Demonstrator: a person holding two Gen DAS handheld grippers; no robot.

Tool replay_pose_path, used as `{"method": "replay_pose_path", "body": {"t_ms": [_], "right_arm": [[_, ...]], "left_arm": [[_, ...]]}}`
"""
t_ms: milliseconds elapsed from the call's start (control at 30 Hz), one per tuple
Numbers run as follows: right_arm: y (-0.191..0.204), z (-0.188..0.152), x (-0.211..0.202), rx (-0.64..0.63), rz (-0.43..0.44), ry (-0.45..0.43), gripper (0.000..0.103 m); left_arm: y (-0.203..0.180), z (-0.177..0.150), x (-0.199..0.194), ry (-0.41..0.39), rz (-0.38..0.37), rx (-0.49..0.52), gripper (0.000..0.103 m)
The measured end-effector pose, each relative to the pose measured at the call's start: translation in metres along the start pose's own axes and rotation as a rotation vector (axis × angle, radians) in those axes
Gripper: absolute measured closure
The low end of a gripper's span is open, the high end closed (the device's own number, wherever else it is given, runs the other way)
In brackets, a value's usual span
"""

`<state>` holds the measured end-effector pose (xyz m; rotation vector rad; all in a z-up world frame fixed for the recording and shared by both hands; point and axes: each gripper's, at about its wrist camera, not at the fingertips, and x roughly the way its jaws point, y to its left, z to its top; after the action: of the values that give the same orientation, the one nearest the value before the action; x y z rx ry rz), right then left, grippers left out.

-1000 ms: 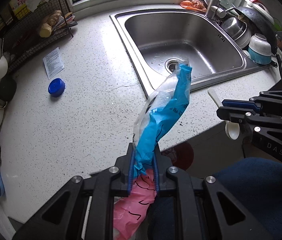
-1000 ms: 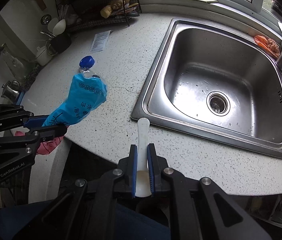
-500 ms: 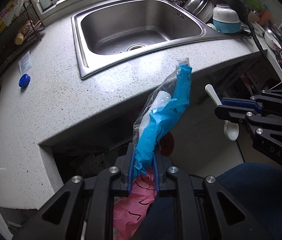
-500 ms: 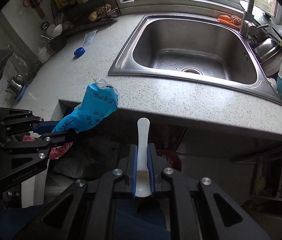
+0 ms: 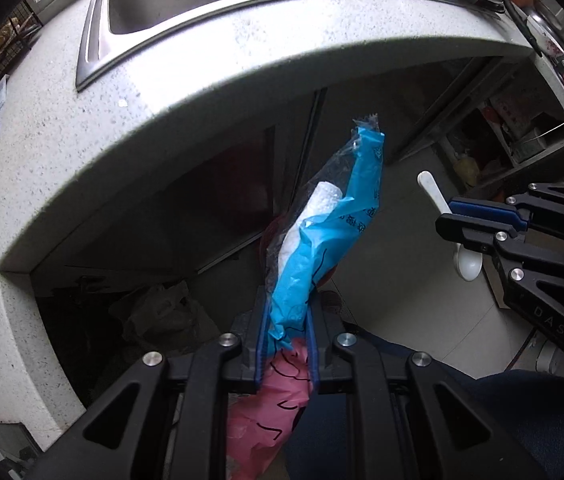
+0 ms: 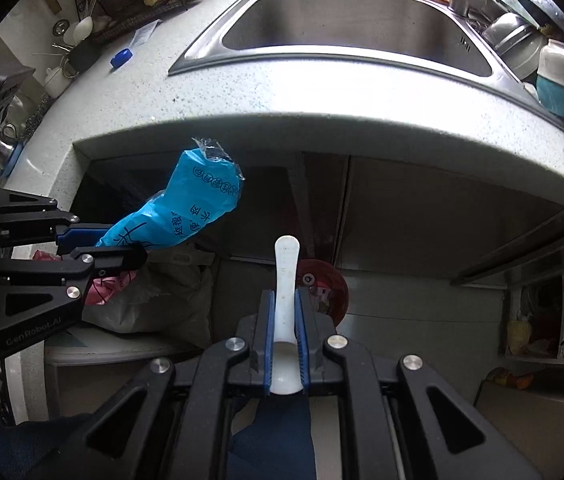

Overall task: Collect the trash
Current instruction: 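Lift the bags and scoop and lower them toward the red bin, then open the left gripper over the red bin while right holds the scoop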

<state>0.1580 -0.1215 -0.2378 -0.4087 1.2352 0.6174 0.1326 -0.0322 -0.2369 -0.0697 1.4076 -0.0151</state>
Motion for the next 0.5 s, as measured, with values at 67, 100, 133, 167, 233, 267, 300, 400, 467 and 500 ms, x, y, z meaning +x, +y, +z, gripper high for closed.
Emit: {"method": "replay_pose_path", "body": {"t_ms": [67, 100, 133, 167, 233, 267, 300, 400, 467, 500], "right_arm": [[-0.003, -0.006, 0.022, 0.001, -0.003, 0.015, 0.094], [-0.005, -0.01, 0.032, -0.004, -0.004, 0.018, 0.094], [-0.008, -0.015, 0.042, -0.008, -0.005, 0.026, 0.094], [-0.01, -0.018, 0.053, -0.009, 0.0, 0.034, 0.094], [-0.014, -0.023, 0.075, -0.004, 0.008, 0.054, 0.094], [-0.016, -0.024, 0.085, -0.003, 0.013, 0.06, 0.094], [-0.019, -0.025, 0.095, -0.003, 0.014, 0.061, 0.094], [-0.029, -0.027, 0.124, -0.005, 0.018, 0.065, 0.094], [-0.034, -0.027, 0.142, -0.007, 0.017, 0.062, 0.094], [-0.037, -0.027, 0.151, -0.004, 0.018, 0.065, 0.094]], "left_arm": [[0.0, -0.005, 0.022, 0.023, -0.015, -0.011, 0.089], [0.0, -0.007, 0.033, 0.032, -0.025, -0.017, 0.089], [0.0, -0.009, 0.043, 0.038, -0.031, -0.023, 0.089], [0.001, -0.01, 0.054, 0.044, -0.034, -0.031, 0.089], [-0.003, -0.01, 0.072, 0.047, -0.042, -0.038, 0.089], [-0.004, -0.009, 0.082, 0.049, -0.042, -0.036, 0.089], [-0.005, -0.008, 0.09, 0.055, -0.038, -0.034, 0.089], [-0.011, 0.0, 0.116, 0.073, -0.044, -0.019, 0.089], [-0.008, 0.007, 0.135, 0.077, -0.052, -0.014, 0.089], [-0.008, 0.01, 0.145, 0.073, -0.06, -0.013, 0.089]]}}
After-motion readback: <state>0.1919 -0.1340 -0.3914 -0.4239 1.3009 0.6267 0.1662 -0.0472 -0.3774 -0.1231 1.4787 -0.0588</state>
